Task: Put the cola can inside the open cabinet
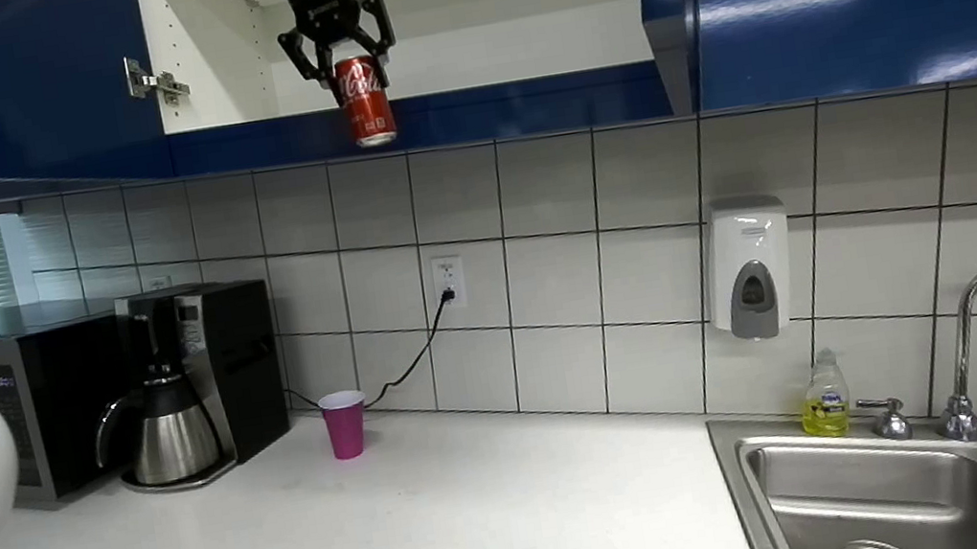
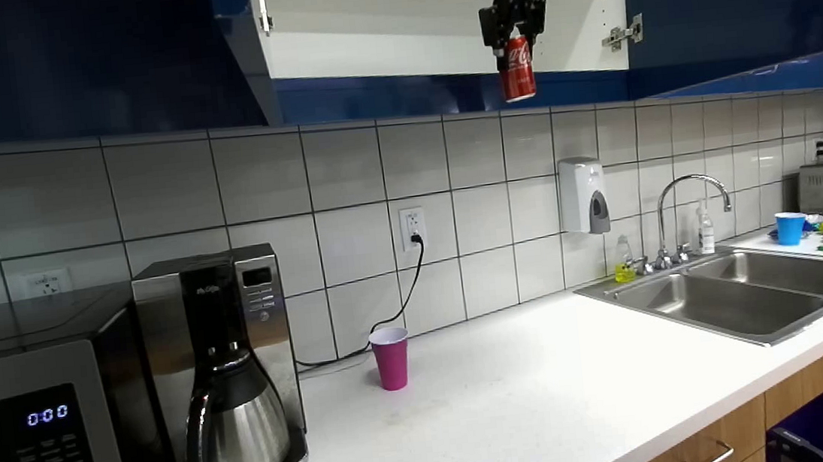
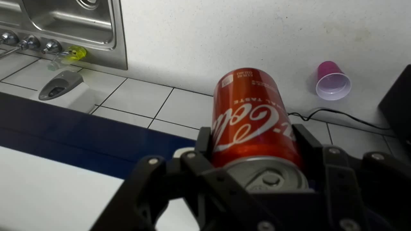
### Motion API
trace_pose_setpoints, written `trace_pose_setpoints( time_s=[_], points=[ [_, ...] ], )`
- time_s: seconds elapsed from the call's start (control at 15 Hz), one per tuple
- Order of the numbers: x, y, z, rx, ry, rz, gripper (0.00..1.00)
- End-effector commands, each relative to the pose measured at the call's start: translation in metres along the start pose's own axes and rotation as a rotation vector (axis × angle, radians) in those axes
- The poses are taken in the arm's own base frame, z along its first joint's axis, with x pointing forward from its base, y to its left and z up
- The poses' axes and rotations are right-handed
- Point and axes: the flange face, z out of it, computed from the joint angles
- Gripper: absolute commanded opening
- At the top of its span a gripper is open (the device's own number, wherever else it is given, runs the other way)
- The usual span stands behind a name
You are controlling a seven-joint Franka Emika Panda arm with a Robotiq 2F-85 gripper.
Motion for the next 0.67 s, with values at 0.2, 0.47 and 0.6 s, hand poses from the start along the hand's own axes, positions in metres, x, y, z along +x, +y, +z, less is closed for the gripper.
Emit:
trace_pose_setpoints(
  time_s=[0.2, 0.47, 0.6],
  points=[
    [0.035, 0.007, -0.033, 0.009, 0.031, 0.033, 0.39],
    [0.049, 0.010, -0.049, 0.004, 0.047, 0.050, 0.39],
    [0.056, 0.013, -0.054, 0.005, 0.054, 0.057, 0.39]
  ],
)
